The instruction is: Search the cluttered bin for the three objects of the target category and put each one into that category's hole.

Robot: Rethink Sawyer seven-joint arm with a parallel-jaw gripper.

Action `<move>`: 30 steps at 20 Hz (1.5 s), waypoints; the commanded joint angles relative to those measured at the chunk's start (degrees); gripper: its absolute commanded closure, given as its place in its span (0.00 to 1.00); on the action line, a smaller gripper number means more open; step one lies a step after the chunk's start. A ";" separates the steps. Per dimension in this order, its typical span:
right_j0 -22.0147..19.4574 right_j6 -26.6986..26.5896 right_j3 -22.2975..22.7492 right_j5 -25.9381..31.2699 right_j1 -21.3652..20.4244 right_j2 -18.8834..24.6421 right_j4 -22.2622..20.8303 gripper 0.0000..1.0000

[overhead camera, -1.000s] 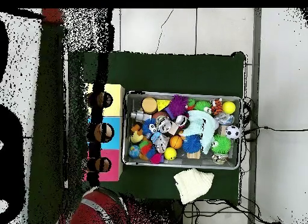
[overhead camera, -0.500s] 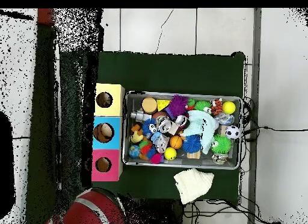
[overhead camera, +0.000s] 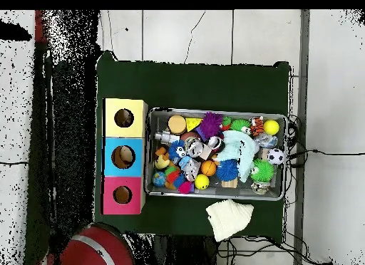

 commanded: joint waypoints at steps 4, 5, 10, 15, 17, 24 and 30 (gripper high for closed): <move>3.85 4.58 9.04 -8.37 7.13 12.01 -14.25 1.00; 4.14 4.14 9.59 -9.06 7.49 13.28 -15.02 1.00; 5.62 2.38 12.15 -11.03 8.54 18.81 -19.80 1.00; 5.31 -1.48 10.14 -9.79 7.16 22.35 -24.11 1.00; 4.72 -0.70 8.61 -6.72 6.66 23.14 -24.34 1.00; -0.38 31.57 -2.79 19.24 -3.11 -3.97 -2.09 1.00; -3.00 26.75 -2.87 36.27 -11.20 -30.79 14.68 1.00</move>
